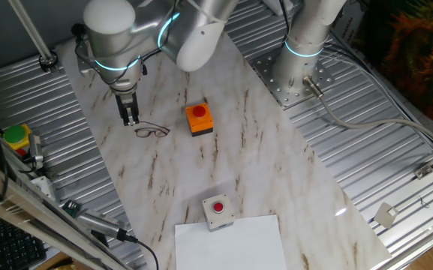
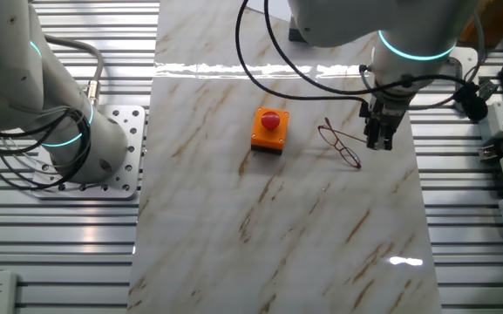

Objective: Unfold the leg of the glasses (with one hand)

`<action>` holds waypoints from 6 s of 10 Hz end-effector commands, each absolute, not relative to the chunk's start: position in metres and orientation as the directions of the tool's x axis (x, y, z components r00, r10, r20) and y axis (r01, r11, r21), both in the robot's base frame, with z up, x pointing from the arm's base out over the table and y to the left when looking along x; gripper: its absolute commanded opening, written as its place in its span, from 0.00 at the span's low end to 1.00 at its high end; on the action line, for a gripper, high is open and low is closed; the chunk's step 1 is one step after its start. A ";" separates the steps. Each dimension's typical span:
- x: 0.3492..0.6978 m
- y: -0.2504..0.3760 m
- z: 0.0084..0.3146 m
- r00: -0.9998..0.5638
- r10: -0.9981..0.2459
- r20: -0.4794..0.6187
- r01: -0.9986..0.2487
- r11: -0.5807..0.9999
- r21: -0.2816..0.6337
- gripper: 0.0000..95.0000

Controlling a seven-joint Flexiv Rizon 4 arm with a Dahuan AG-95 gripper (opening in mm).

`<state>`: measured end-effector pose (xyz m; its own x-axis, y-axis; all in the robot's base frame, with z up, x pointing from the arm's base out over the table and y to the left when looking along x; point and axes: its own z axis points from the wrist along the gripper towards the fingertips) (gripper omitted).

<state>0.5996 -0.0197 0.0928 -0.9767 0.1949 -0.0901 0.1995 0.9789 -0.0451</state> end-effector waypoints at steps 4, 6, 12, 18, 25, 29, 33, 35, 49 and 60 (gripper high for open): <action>0.600 -0.019 0.097 -0.979 0.180 -0.093 0.186 0.981 -0.054 0.00; 0.601 -0.017 0.104 -0.980 0.179 -0.089 0.185 0.981 -0.056 0.00; 0.601 -0.014 0.130 -0.982 0.168 -0.082 0.173 0.983 -0.059 0.00; 0.598 -0.015 0.157 -0.984 0.161 -0.069 0.165 0.984 -0.061 0.00; 0.599 -0.012 0.165 -0.985 0.158 -0.061 0.163 0.984 -0.076 0.00; 0.599 -0.012 0.166 -0.991 0.112 -0.069 0.122 0.979 -0.161 0.00; 0.599 -0.013 0.163 -0.990 0.124 -0.071 0.133 0.979 -0.153 0.00; 0.599 -0.012 0.160 -0.989 0.130 -0.071 0.139 0.979 -0.149 0.00; 0.599 0.000 0.145 -0.981 0.177 -0.082 0.186 0.973 -0.133 0.00; 0.600 0.003 0.144 -0.997 0.062 -0.041 0.064 0.997 -0.042 0.40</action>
<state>0.5990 0.0017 0.1449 -0.9910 0.1252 -0.0480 0.1266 0.9916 -0.0260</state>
